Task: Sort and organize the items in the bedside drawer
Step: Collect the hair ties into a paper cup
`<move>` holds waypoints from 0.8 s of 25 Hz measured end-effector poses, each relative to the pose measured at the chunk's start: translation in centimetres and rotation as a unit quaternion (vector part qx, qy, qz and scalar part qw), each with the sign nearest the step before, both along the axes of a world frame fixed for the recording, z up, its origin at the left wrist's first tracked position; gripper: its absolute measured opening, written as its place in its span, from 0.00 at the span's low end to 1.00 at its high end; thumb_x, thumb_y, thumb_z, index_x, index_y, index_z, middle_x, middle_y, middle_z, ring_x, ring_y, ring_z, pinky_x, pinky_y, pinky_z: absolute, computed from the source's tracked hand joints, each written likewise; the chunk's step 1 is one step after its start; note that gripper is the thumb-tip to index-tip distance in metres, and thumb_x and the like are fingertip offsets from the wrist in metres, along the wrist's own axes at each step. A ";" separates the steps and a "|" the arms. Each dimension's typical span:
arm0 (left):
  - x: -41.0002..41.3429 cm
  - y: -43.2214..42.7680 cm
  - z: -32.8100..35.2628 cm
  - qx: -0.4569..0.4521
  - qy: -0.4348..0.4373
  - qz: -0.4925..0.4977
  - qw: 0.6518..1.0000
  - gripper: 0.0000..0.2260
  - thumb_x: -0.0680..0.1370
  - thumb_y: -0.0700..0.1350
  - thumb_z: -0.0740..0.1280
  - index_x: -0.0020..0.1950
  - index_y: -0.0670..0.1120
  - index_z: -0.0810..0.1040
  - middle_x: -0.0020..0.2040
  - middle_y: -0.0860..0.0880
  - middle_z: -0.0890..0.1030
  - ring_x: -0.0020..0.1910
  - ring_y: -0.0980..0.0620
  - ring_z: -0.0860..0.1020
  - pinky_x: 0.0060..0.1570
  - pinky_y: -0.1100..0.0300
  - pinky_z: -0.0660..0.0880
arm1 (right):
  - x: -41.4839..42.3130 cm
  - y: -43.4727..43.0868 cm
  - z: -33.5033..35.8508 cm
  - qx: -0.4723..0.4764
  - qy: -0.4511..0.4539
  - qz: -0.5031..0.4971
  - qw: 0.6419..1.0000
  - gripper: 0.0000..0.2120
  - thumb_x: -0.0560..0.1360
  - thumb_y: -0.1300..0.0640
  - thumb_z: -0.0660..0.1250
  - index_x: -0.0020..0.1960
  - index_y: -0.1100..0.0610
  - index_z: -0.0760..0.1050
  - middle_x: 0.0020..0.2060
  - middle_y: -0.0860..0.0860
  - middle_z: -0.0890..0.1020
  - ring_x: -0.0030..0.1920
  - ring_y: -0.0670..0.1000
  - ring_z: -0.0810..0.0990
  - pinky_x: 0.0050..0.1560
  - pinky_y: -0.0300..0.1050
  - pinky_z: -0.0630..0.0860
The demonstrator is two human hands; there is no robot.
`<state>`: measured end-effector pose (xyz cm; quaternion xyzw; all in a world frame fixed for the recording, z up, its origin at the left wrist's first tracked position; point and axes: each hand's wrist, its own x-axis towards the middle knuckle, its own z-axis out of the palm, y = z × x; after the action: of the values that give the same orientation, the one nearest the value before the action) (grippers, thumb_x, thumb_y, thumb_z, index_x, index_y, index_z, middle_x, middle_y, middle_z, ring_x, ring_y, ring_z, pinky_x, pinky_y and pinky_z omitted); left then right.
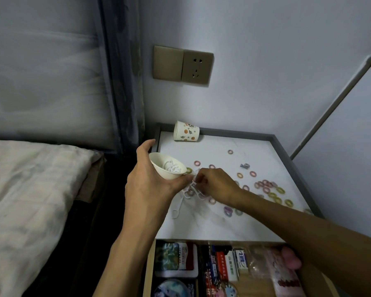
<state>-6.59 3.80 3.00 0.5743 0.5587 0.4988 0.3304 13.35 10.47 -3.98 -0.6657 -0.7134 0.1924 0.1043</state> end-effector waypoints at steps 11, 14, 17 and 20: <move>-0.4 -0.4 0.2 0.002 0.006 -0.004 1.000 0.43 0.61 0.52 0.81 0.72 0.56 0.64 0.54 0.53 0.75 0.53 0.53 0.75 0.50 0.61 0.72 | -0.5 1.2 0.5 -0.054 -0.099 -0.064 0.992 0.09 0.70 0.52 0.76 0.44 0.57 0.83 0.36 0.52 0.83 0.36 0.52 0.80 0.38 0.42 0.75; -0.4 -0.5 0.5 0.002 0.003 -0.004 1.000 0.43 0.61 0.51 0.81 0.72 0.56 0.64 0.54 0.53 0.76 0.54 0.52 0.76 0.52 0.56 0.75 | 0.0 1.5 0.8 -0.070 -0.094 -0.047 0.992 0.06 0.71 0.55 0.76 0.41 0.58 0.83 0.35 0.52 0.82 0.36 0.52 0.80 0.36 0.40 0.72; -0.3 -0.3 0.4 -0.005 0.005 -0.001 1.000 0.43 0.61 0.52 0.81 0.71 0.58 0.64 0.53 0.54 0.76 0.53 0.50 0.77 0.52 0.51 0.78 | 0.6 1.5 1.4 -0.067 -0.136 -0.033 0.988 0.11 0.73 0.56 0.73 0.35 0.58 0.76 0.32 0.53 0.79 0.34 0.53 0.77 0.32 0.42 0.68; 0.3 -0.4 0.5 -0.015 -0.015 -0.005 1.000 0.43 0.60 0.53 0.81 0.70 0.60 0.64 0.51 0.58 0.75 0.52 0.49 0.78 0.47 0.46 0.81 | 1.8 1.2 2.2 -0.046 -0.150 -0.019 0.987 0.19 0.75 0.59 0.69 0.30 0.55 0.64 0.28 0.51 0.70 0.31 0.52 0.70 0.33 0.44 0.66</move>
<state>-6.30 3.42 3.48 0.5649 0.5579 0.4972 0.3499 15.16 11.63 -1.73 -0.7047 -0.6983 0.1215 -0.0309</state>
